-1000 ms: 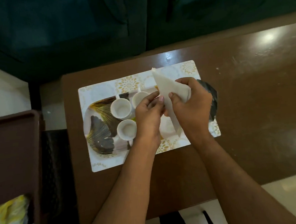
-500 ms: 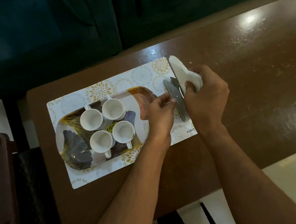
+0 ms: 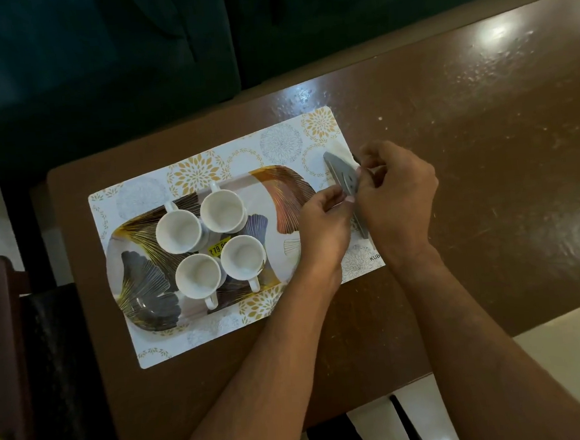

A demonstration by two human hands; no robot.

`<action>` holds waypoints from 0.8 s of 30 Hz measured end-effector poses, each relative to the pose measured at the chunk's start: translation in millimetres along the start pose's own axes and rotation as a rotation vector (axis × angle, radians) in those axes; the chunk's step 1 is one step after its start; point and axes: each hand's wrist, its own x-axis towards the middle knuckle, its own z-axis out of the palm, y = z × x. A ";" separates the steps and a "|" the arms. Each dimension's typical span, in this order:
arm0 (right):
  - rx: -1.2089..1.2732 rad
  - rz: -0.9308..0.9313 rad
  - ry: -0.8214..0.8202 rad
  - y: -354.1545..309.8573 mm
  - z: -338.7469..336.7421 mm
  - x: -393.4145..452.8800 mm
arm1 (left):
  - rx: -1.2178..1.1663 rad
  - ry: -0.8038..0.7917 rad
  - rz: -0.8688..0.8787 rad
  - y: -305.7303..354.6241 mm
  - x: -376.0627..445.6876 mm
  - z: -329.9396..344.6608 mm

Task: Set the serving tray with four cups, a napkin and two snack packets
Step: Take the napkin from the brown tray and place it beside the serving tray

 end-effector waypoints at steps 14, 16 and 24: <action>-0.174 -0.078 0.063 -8.7 -2.4 -6.4 | 0.021 -0.018 0.032 6.9 -4.3 -7.5; -0.197 -0.137 0.092 -17.3 -2.5 -10.6 | 0.054 0.010 0.093 13.6 -9.8 -18.6; -0.204 -0.291 -0.024 -71.7 22.6 -40.5 | 0.516 0.231 0.547 41.5 -37.6 -101.1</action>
